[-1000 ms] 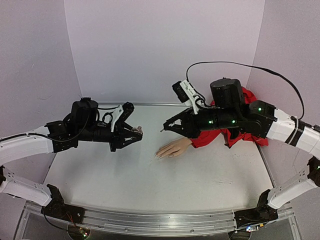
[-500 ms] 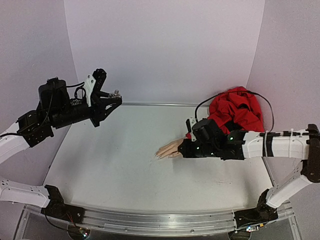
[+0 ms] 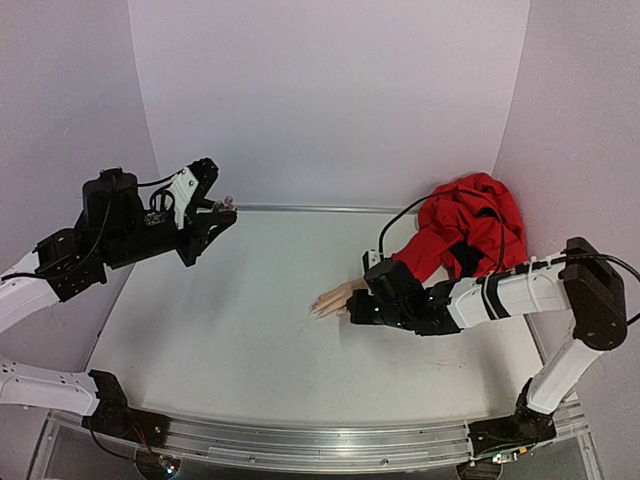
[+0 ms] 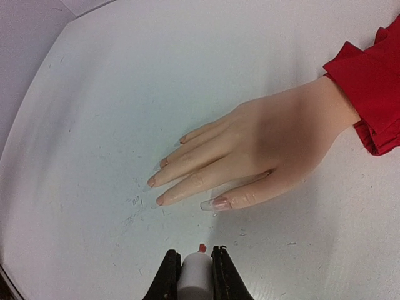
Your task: Paint the nails
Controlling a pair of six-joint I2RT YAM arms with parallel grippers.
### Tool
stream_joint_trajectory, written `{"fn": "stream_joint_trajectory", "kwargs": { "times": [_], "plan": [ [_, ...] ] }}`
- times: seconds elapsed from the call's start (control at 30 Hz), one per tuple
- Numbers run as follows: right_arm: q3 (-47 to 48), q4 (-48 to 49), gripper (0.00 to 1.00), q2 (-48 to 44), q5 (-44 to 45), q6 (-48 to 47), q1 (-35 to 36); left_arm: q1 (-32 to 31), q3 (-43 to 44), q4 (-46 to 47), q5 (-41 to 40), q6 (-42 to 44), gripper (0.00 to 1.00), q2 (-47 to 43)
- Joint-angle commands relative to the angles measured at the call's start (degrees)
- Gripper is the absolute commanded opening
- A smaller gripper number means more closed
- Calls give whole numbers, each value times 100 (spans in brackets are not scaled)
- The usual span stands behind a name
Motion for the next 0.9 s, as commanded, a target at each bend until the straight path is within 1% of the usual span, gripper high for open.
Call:
{"fn": "stream_joint_trajectory", "kwargs": {
  "times": [0.0,0.3,0.6,0.87],
  "plan": [
    [285,291,0,223,310,-26,-1,23,-2,237,-155,137,0,-196],
    [558,279,0,624,489,18,-6,16,-68,238,-127,111,0,-344],
    [701,36,0,808,724,146,-3,19,-89,237,-154,121,0,-407],
    [747,8,0,894,805,147,-4,23,-96,237,-154,134,0,-432]
  ]
}}
